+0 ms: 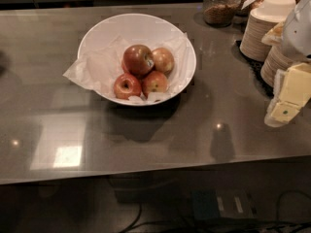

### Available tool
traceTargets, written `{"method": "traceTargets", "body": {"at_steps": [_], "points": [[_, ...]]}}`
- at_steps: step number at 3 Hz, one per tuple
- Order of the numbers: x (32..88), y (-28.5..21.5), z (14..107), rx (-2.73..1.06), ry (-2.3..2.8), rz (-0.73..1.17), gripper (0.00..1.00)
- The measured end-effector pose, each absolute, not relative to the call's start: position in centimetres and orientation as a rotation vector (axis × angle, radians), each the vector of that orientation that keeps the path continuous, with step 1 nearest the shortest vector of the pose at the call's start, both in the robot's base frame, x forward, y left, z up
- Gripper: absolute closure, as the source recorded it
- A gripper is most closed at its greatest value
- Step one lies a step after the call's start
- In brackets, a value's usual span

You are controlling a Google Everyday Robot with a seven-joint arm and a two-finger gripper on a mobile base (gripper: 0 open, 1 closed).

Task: Pick apple from white bowl

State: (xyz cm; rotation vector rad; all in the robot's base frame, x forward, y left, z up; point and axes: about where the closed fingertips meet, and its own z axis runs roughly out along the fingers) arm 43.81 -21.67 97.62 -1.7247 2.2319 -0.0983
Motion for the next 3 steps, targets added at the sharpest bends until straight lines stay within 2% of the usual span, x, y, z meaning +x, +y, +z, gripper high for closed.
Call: {"method": "traceTargets", "body": {"at_steps": [1,3], "points": [[43.8,-21.7,97.6,-1.725,2.232,-0.098,0.00],[49.1,-15.9,95.8,-1.718,2.121,-0.024,0.00]]}}
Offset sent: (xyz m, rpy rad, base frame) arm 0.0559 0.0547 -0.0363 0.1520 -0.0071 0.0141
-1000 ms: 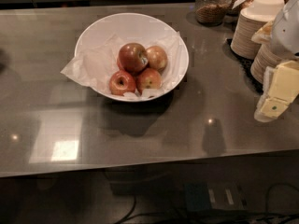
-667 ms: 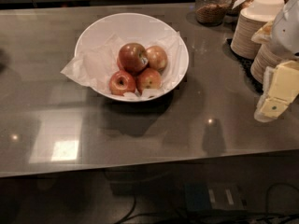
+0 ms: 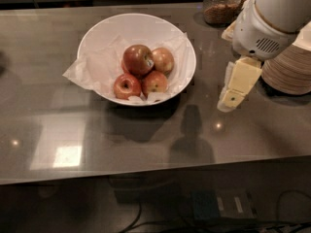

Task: Pick apple from white bowl

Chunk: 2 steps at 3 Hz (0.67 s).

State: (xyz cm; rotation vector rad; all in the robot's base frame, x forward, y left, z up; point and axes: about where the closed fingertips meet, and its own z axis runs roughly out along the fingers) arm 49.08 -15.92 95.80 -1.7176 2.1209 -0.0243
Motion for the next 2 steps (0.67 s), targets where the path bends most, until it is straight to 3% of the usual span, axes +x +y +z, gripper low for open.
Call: {"method": "traceTargets", "body": {"at_steps": [2], "points": [[52.7,-9.6,99.3,-1.766,1.885,0.096,0.00]]}}
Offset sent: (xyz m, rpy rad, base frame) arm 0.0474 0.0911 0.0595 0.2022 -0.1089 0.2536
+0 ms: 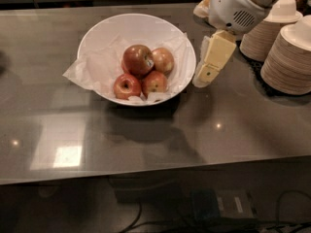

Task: Pick apple from white bowl

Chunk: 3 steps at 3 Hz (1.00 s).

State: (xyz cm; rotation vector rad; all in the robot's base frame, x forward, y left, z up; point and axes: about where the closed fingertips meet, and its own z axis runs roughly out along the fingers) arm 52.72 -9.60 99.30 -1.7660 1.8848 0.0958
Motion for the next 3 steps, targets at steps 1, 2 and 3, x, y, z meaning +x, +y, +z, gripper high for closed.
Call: {"method": "traceTargets", "body": {"at_steps": [1,2,3], "points": [[52.7,-9.6,99.3,-1.766,1.884,0.096,0.00],[53.9,-8.0,99.5,-1.745,1.809,0.118,0.00],[55.4,-5.4,100.1,-1.712,1.734,0.172,0.00]]}}
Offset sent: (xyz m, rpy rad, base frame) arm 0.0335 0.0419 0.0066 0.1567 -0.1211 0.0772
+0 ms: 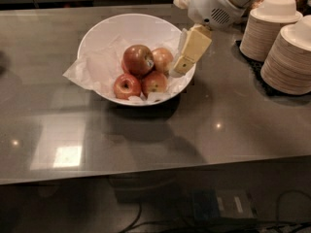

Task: Pick apple from white bowl

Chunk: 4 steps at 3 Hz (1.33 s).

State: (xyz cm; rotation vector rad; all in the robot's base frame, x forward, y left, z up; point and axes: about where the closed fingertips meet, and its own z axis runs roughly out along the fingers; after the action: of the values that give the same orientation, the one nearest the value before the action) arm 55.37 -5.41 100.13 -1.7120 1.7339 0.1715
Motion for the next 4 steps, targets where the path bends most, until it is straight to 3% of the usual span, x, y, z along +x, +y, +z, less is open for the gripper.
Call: {"method": "traceTargets", "body": {"at_steps": [2,4], "points": [[58.3,-1.7,98.4,-1.721,1.696,0.259,0.00],[60.2,0.6,95.8,-1.764,1.690,0.344,0.31]]}}
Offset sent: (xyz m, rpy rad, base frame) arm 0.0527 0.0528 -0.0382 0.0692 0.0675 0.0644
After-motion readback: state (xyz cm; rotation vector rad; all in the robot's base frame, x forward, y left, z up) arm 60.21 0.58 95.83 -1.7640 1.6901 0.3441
